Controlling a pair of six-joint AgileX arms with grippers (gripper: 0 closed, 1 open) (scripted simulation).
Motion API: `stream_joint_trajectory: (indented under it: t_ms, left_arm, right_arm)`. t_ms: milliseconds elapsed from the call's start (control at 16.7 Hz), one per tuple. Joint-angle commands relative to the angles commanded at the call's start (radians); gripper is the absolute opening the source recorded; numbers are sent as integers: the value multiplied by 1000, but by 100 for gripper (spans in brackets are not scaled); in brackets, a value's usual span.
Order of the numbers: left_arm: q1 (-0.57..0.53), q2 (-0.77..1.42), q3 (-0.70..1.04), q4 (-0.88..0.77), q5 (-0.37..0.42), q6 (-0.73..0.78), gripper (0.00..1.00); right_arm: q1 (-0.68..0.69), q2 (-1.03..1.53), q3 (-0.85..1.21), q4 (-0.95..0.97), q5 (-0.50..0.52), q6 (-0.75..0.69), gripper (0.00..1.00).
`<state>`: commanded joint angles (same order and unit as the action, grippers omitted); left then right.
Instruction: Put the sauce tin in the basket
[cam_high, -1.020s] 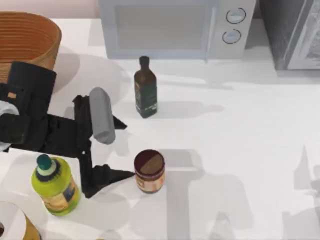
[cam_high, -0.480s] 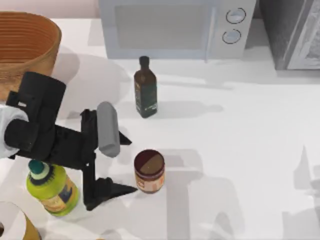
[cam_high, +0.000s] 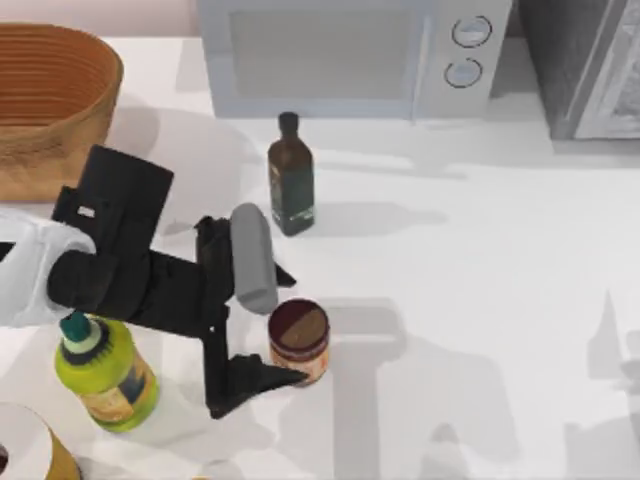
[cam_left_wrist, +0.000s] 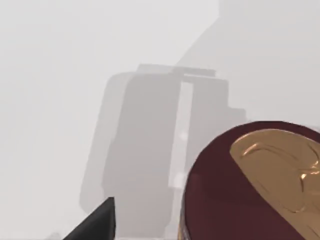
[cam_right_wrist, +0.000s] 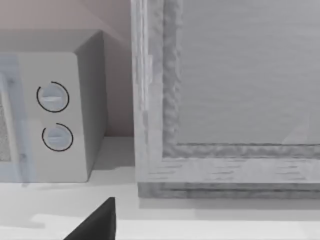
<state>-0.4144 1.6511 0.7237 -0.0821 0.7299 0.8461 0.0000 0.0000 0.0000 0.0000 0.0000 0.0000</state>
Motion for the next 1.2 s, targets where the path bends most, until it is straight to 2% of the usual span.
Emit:
stream_joint_trajectory:
  t_ms: [300, 600, 1200]
  left_arm:
    - [-73, 170, -2, 207, -45, -86, 100]
    - [-77, 187, -8, 225, -48, -90, 100]
    - [-77, 187, -8, 225, -48, -90, 25]
  right_arm:
    - [0, 0, 0, 0, 0, 0, 100]
    - [0, 0, 0, 0, 0, 0, 100]
    - [0, 0, 0, 0, 0, 0, 100]
